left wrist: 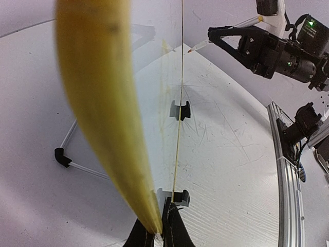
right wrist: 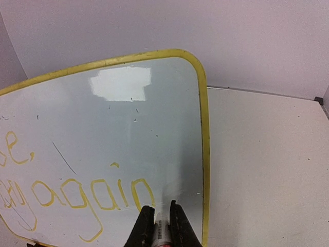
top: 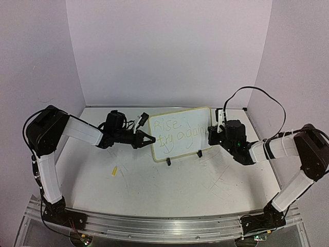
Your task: Write a sentence on the whiteboard
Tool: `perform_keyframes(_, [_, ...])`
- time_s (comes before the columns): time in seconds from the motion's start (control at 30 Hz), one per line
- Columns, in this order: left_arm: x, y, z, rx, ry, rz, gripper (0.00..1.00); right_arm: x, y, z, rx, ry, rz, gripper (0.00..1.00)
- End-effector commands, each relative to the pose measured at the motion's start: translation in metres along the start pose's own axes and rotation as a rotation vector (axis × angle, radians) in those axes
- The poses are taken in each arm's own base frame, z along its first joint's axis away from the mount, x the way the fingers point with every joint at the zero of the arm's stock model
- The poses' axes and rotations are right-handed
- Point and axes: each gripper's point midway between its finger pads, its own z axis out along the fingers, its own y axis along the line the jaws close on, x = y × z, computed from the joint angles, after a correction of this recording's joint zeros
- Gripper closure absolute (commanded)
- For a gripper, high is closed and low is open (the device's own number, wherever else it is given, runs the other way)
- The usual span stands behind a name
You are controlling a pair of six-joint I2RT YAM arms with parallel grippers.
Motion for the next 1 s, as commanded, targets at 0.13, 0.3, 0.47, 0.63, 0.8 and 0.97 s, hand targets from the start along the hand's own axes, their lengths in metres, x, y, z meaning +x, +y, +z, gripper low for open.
perform_keyframes(0.13, [0.024,0.041,-0.006,-0.192,0.071,0.016,1.00,-0.021,0.001,0.005,0.004,-0.058,0.022,1.00])
perform_keyframes(0.3, [0.024,0.041,-0.006,-0.190,0.071,0.016,1.00,-0.019,0.001,0.008,0.007,-0.053,0.018,1.00])
perform_keyframes(0.47, [0.024,0.041,-0.007,-0.193,0.070,0.017,1.00,-0.014,-0.002,0.017,0.035,-0.046,0.003,1.00])
perform_keyframes(0.63, [0.024,0.041,-0.006,-0.194,0.072,0.017,1.00,-0.014,-0.004,0.021,0.047,-0.053,-0.004,1.00])
perform_keyframes(0.8, [0.025,0.041,-0.006,-0.191,0.073,0.019,1.00,-0.013,-0.008,0.022,0.072,-0.055,-0.012,1.00])
perform_keyframes(0.97, [0.026,0.042,-0.006,-0.192,0.075,0.018,1.00,-0.014,-0.008,0.023,0.076,-0.058,-0.013,1.00])
